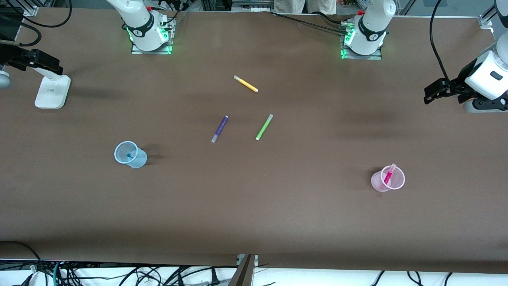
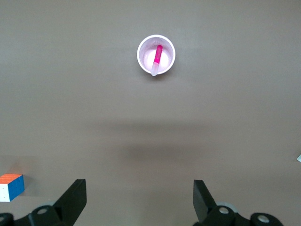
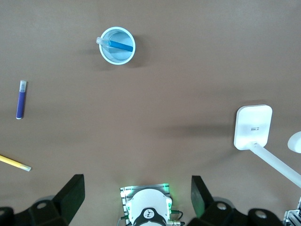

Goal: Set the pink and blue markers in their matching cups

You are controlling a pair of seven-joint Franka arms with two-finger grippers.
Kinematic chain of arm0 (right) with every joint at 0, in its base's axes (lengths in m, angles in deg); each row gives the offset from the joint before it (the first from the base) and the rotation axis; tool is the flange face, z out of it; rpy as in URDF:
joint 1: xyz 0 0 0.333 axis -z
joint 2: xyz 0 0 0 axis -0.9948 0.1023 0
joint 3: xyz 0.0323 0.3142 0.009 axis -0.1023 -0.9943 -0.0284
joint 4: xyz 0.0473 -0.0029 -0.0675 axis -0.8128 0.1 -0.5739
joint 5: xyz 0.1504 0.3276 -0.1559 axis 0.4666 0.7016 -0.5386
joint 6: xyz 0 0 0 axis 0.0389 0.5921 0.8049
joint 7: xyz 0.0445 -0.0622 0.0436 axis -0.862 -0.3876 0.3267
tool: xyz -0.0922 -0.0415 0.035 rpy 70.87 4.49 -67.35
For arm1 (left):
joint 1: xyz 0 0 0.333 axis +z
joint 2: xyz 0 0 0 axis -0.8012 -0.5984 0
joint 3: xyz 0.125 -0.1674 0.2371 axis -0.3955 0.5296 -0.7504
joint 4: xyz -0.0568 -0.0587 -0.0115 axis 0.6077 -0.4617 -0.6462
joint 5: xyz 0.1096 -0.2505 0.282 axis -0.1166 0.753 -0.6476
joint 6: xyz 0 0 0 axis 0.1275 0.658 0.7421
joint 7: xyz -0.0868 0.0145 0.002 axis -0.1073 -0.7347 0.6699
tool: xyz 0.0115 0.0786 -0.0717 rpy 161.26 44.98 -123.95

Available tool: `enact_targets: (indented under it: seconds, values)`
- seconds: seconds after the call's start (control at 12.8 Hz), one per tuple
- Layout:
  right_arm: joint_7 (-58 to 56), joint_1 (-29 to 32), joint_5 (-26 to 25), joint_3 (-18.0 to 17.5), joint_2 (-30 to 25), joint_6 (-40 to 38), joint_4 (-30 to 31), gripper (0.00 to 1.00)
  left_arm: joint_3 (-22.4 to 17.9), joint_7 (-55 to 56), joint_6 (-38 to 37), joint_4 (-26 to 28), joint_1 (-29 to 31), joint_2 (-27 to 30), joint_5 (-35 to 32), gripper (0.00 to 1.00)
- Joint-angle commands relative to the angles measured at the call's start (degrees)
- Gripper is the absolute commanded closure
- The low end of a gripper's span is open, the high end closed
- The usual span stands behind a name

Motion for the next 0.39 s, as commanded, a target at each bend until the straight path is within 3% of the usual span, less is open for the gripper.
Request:
enact_targets:
  seconds: [0.0,0.31]
  values:
    - [0.05,0.41,-0.19,-0.16,0.56,-0.18,-1.36,0.0,-0.54,-0.65,-1.35,-3.14,-0.99,-0.63,0.66,0.0]
    - [0.05,0.41,-0.19,-0.16,0.65,-0.09,-1.36,0.0,-0.71,-0.3,-1.45,-4.04,-0.46,-1.16,1.45,0.0]
